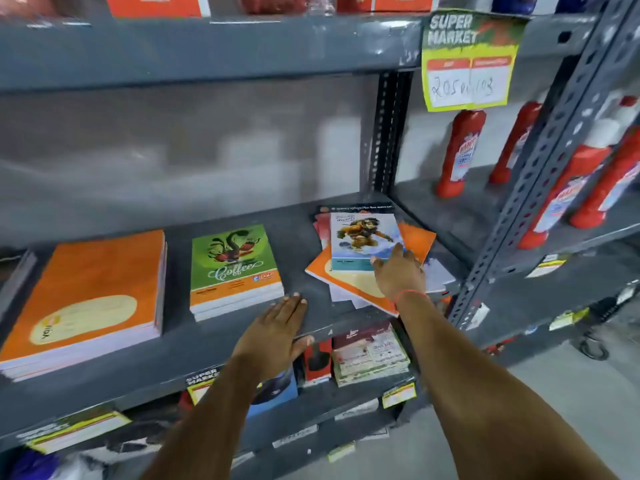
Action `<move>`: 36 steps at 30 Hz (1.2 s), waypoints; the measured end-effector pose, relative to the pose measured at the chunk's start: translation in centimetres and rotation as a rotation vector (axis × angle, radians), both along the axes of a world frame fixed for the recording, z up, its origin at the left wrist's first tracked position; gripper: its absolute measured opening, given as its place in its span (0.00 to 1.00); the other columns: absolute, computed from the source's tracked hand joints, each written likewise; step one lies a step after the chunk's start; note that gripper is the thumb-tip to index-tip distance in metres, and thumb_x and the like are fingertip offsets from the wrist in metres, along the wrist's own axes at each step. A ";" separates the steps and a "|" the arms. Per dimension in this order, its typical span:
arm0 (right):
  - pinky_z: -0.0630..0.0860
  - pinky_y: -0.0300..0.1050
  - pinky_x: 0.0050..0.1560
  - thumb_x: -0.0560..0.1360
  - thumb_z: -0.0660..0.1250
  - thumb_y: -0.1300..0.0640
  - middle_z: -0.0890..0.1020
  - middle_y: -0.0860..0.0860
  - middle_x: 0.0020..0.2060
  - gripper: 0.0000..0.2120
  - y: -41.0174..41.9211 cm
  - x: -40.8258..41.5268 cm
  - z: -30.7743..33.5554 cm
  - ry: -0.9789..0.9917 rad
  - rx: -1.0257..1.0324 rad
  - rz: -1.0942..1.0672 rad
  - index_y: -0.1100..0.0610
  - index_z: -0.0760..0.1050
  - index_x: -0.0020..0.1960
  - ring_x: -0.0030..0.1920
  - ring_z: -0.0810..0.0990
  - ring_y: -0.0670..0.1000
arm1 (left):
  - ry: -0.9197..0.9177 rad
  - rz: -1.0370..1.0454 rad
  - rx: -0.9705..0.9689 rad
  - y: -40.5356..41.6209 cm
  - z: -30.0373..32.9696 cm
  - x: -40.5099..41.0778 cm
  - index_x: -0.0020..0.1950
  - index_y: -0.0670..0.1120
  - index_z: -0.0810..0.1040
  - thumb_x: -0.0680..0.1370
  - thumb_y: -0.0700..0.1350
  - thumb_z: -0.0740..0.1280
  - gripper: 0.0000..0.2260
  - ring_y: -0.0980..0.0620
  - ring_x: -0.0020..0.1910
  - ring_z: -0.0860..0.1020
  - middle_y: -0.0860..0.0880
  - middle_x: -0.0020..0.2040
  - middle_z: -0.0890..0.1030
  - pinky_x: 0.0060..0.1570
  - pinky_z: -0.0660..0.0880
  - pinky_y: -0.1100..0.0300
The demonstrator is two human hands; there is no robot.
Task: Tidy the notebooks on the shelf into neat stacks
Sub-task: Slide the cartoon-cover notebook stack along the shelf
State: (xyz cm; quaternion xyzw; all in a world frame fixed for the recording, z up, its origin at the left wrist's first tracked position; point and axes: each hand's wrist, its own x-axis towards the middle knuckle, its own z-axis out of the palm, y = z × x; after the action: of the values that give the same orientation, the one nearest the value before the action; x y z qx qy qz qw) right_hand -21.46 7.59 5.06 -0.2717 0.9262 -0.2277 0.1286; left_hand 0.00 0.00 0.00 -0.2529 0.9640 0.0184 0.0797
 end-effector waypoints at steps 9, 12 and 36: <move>0.76 0.39 0.50 0.72 0.68 0.52 0.74 0.56 0.64 0.26 -1.9 -3.0 0.8 -0.197 0.058 -0.066 0.60 0.67 0.66 0.59 0.73 0.58 | 0.134 0.049 -0.081 0.2 -1.3 -0.2 0.77 0.44 0.46 0.64 0.67 0.26 0.47 0.48 0.78 0.50 0.46 0.79 0.49 0.71 0.38 0.58; 0.69 0.51 0.64 0.68 0.72 0.46 0.70 0.58 0.67 0.36 -2.2 -3.7 1.8 -0.146 0.179 -0.076 0.60 0.63 0.69 0.68 0.67 0.59 | 0.134 0.055 -0.076 0.3 -1.0 -0.2 0.77 0.45 0.43 0.63 0.67 0.25 0.47 0.49 0.78 0.47 0.46 0.79 0.46 0.70 0.36 0.59; 0.80 0.37 0.32 0.77 0.61 0.66 0.83 0.51 0.22 0.03 -3.5 0.9 5.5 -1.113 -0.547 0.051 0.61 0.71 0.45 0.24 0.83 0.47 | 0.212 0.311 0.029 -0.7 0.0 9.8 0.68 0.45 0.72 0.73 0.67 0.30 0.43 0.49 0.65 0.76 0.48 0.69 0.75 0.64 0.71 0.56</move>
State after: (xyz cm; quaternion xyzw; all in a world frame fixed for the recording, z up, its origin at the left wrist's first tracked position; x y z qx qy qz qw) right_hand -20.56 4.12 10.55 -0.1575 0.6214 -0.5612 0.5235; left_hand 9.83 -0.66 -0.05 -0.3943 0.9160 0.0708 -0.0227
